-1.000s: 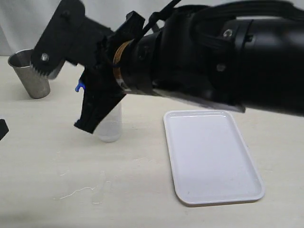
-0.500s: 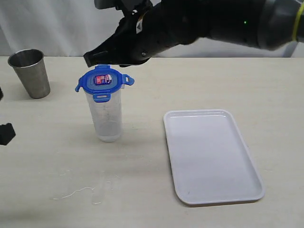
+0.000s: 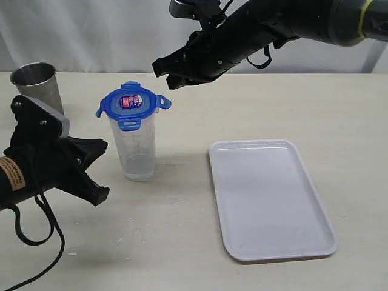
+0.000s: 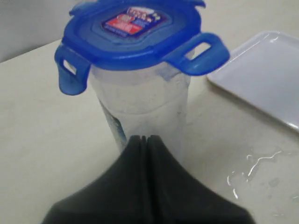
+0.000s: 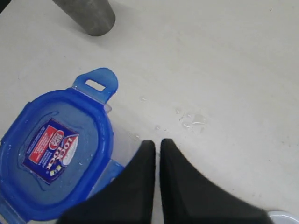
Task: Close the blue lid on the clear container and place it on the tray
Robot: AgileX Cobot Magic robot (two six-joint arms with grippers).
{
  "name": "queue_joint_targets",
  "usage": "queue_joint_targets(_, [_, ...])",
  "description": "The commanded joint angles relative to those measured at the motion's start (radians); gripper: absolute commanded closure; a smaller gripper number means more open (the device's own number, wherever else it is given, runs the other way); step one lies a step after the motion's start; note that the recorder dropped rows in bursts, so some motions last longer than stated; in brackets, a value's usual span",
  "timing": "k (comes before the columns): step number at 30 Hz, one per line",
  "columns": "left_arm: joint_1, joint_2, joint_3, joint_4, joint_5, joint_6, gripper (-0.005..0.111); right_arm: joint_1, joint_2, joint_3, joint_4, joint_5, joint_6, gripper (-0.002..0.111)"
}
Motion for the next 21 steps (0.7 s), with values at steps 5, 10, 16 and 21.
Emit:
queue_joint_targets(5, [-0.001,0.039,-0.012,-0.063,-0.152,0.062,0.107,-0.004,0.013,-0.006,0.053,-0.039,-0.084,0.104])
queue_joint_targets(10, [-0.001,0.073,-0.035,-0.061,-0.131,0.062,0.107,-0.004,0.047,-0.006,0.068,-0.053,-0.097,0.104])
queue_joint_targets(16, [-0.001,0.096,-0.035,-0.061,-0.137,0.059,0.107,-0.004,0.054,-0.006,0.072,-0.100,-0.105,0.104])
queue_joint_targets(21, [-0.001,0.096,-0.035,-0.063,-0.144,0.078,0.107,-0.002,0.056,-0.006,0.074,-0.089,-0.114,0.104])
